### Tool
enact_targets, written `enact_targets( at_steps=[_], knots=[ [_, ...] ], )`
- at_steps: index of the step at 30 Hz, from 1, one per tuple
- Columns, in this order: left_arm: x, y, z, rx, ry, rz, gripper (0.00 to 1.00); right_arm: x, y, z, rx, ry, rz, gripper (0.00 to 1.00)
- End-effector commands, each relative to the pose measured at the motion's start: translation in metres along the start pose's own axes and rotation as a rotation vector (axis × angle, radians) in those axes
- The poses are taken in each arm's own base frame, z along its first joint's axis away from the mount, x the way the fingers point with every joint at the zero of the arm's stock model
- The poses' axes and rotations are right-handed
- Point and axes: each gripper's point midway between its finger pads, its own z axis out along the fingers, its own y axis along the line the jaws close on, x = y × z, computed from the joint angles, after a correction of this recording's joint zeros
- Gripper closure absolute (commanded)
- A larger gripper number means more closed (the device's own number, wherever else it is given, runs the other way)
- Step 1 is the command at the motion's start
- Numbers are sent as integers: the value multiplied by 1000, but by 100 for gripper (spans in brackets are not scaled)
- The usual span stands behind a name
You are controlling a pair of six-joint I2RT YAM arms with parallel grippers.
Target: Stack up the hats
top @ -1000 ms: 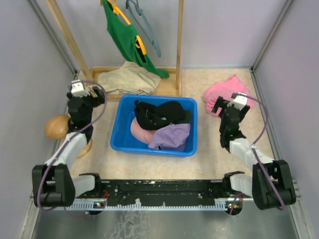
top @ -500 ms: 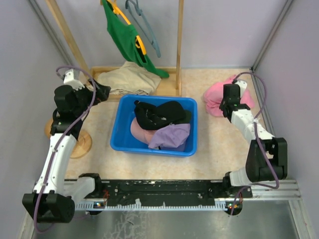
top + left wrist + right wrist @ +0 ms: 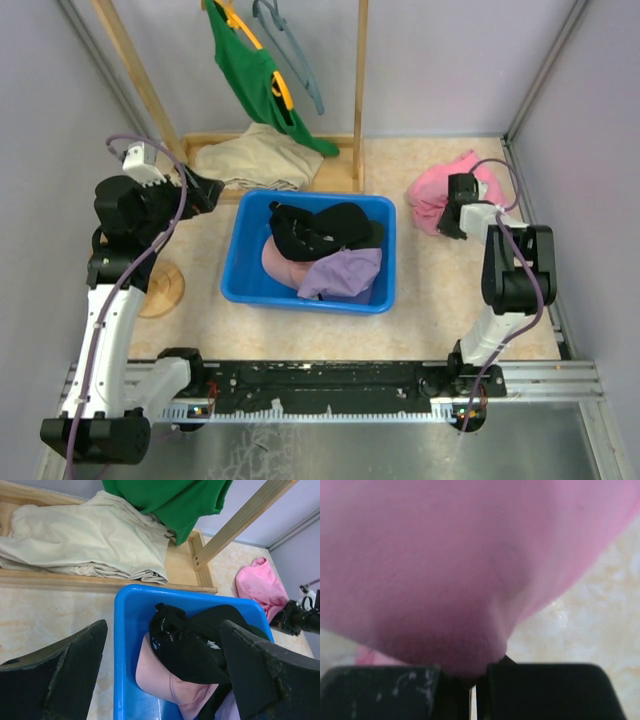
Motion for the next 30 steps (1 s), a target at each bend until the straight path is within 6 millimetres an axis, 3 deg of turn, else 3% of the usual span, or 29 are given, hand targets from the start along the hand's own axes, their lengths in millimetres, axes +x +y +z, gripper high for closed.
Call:
enact_targets(
  at_steps=[1, 10, 16, 20, 24, 28, 30],
  knots=[
    [-4, -14, -3, 87, -40, 66, 1, -32, 30, 14, -89, -57, 31, 100],
    [7, -11, -8, 80, 27, 101, 1, -100, 26, 49, -65, -121, 69, 100],
    [24, -15, -16, 125, 66, 119, 1, -156, 39, 62, -87, -210, 63, 100],
    [31, 0, -17, 37, 91, 92, 1, -189, 53, 62, -137, -275, 36, 100],
    [24, 17, -23, -76, 50, 76, 1, -204, 73, 43, -240, -289, 3, 100],
    [29, 23, -18, -96, 42, 44, 1, -209, 87, -12, -377, -349, 10, 100],
    [38, 20, -9, -59, 77, 28, 1, -196, 87, -31, -414, -347, 14, 100]
  ],
)
